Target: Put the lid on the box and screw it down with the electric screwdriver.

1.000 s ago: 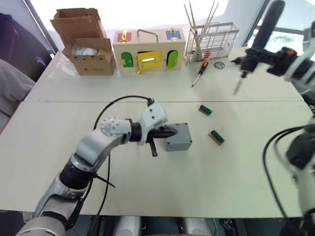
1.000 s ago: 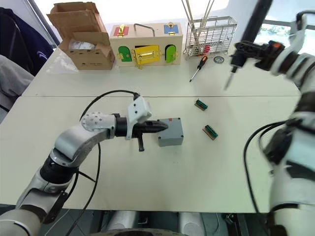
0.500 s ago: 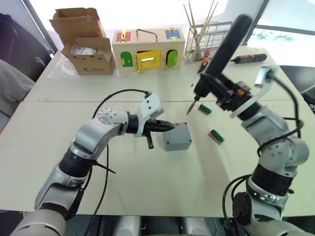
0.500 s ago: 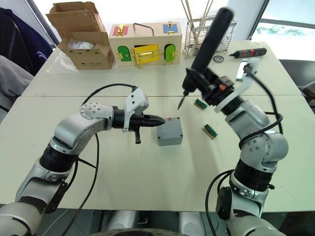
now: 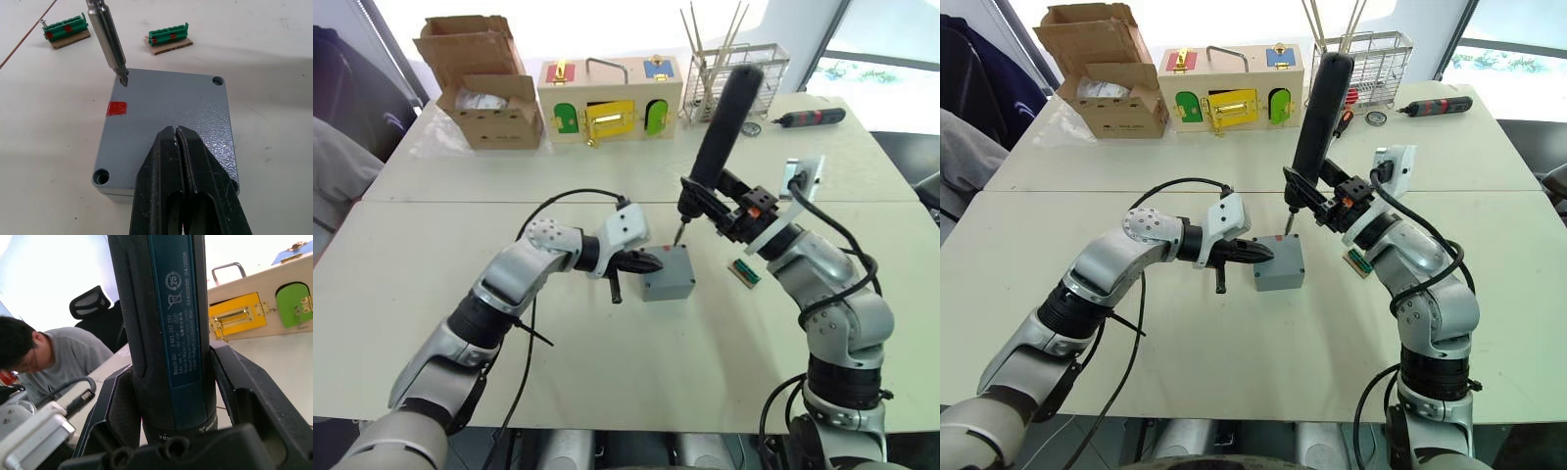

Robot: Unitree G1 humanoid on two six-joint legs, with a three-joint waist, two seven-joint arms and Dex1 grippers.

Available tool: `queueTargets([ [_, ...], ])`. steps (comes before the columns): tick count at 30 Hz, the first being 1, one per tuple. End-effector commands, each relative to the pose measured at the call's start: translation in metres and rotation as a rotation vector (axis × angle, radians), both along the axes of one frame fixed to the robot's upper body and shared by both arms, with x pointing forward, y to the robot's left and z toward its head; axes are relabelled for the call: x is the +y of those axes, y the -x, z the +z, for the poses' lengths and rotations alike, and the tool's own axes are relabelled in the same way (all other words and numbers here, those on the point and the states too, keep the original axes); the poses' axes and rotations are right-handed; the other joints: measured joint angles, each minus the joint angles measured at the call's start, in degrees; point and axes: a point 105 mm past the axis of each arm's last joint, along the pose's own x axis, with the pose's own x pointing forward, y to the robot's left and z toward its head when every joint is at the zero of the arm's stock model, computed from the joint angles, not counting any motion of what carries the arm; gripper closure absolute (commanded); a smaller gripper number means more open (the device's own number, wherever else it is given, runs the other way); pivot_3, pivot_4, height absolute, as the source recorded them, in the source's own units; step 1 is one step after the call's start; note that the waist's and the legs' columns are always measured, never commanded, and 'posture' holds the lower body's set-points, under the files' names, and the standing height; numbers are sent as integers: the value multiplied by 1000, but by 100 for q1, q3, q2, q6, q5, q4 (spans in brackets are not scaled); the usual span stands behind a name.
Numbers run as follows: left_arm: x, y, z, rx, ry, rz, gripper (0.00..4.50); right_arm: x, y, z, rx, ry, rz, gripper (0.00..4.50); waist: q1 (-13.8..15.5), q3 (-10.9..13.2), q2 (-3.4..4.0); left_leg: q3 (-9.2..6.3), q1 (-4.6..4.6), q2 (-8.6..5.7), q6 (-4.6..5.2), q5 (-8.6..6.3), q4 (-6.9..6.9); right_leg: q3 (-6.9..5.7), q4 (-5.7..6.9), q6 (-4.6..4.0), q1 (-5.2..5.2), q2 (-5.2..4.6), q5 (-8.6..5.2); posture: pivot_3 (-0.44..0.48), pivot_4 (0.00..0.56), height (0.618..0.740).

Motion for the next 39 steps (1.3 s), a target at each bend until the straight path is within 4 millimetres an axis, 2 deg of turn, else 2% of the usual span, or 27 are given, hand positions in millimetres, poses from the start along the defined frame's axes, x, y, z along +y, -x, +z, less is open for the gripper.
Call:
queueTargets([
  [1, 2, 2, -9, 24, -30, 7, 4500, -5, 4, 18, -102, -4, -25, 2585, 0, 0, 0, 0, 0, 0, 0, 0, 0, 0, 0, 0, 0, 0, 0, 0, 150, 740],
  [8, 3, 3, -9, 22, -31, 9, 4500, -12, -1, 15, -110, 6, -59, 2585, -2, 0, 0, 0, 1, 1, 0, 0, 0, -1, 0, 0, 0, 0, 0, 0, 150, 740],
  [19, 2, 3, -9, 18, -27, 14, 4500, -7, -1, 4, -90, 48, -31, 2585, 1, -1, -2, 0, 1, 1, 0, 0, 0, 0, 0, 0, 2, 0, 0, 0, 150, 740],
  [25, 2, 2, -10, 19, -30, 18, 4500, 5, 5, -10, -80, 139, 14, 2585, 1, -8, -13, -1, 10, 1, 0, 0, 0, -1, -1, 0, 12, 0, 0, 0, 150, 740],
  [29, 2, 1, -18, 30, -58, 23, 4500, 16, 12, -32, -49, 216, 57, 2585, 6, -17, -29, -5, 48, 2, 4, -3, -7, -3, -13, 0, 52, 2, -1, 0, 150, 740],
  [31, 1, 2, -22, 48, -61, 22, 4500, 18, 13, -40, -39, 237, 61, 2585, 5, -31, -46, -5, 102, 3, 17, -10, -19, -4, -37, 2, 110, 4, -4, 0, 150, 740],
  [33, 1, 3, -27, 79, -59, 19, 4500, 18, 12, -43, -29, 233, 54, 2585, 8, -40, -57, -9, 118, 13, 42, -25, -21, -6, -88, 4, 146, 14, -6, 0, 150, 740],
  [39, 3, 3, -36, 104, -75, 28, 4500, 15, 11, -56, 3, 248, 42, 2585, 19, -76, -99, -16, 136, 14, 38, -24, -21, -6, -90, 4, 170, 14, -6, 0, 150, 740],
])
